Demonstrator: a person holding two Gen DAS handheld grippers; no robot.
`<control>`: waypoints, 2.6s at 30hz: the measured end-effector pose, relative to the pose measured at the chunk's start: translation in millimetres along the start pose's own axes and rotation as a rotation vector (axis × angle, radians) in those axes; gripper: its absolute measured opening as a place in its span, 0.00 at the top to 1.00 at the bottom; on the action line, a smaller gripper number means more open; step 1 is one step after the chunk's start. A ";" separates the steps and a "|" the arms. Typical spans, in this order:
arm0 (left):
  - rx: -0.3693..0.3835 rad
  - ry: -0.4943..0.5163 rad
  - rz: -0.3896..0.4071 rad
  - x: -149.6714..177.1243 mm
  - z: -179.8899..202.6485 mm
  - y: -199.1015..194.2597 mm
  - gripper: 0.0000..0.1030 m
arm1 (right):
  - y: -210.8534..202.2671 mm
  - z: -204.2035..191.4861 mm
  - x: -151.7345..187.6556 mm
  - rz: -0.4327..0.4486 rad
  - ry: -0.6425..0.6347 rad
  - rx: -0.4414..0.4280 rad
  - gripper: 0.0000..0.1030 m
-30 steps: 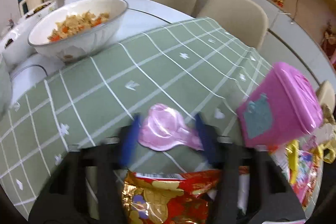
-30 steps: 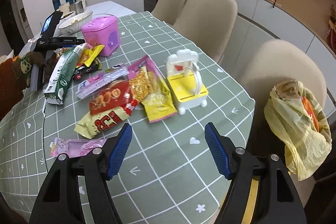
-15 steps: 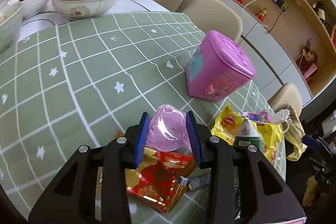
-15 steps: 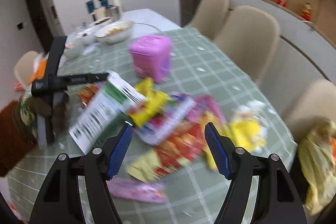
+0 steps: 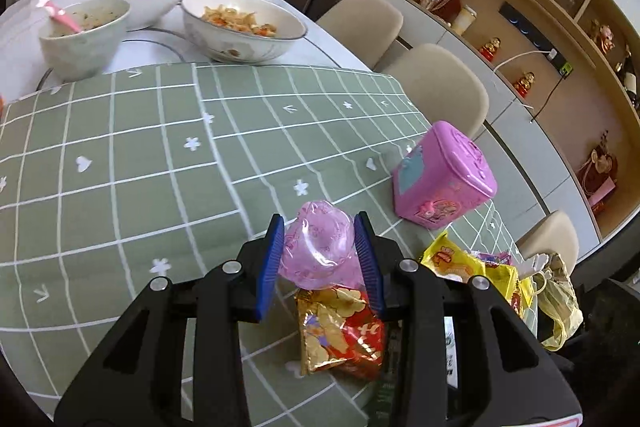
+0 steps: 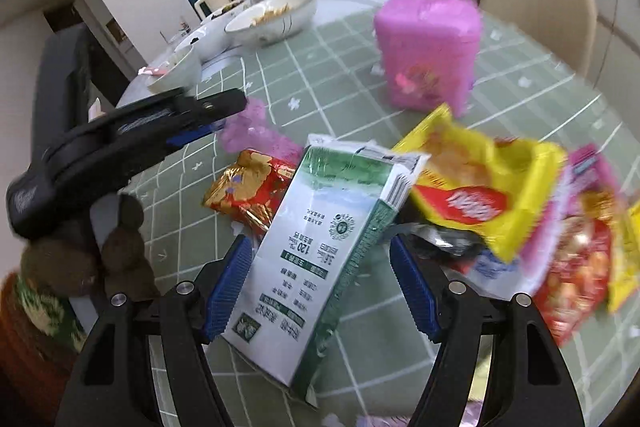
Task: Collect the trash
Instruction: 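Grasp the green-and-white milk carton with the right tool, then carry the pink wrapper and milk carton to the bin and release both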
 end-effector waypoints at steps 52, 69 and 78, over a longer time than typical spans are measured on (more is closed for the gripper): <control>0.118 -0.155 -0.059 88.4 32.4 -31.5 0.67 | -68.8 44.6 33.1 -0.025 -0.178 0.079 0.28; -0.111 0.100 0.180 89.0 87.7 -124.8 0.66 | -127.4 53.3 41.6 0.142 -0.227 0.179 0.51; -0.125 0.323 0.317 78.0 225.6 -146.6 0.66 | -254.0 118.0 66.0 0.366 -0.184 0.193 0.51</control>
Point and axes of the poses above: each gripper's, at about its wrist camera, not at the fingertips, and y roughly the way its jaws point, z to its right, x to its underside, the point moved 5 cm from there along y, roughly the way its jaws point, and after that the axes turned 13 degrees about -z, right-handed, at the moved point
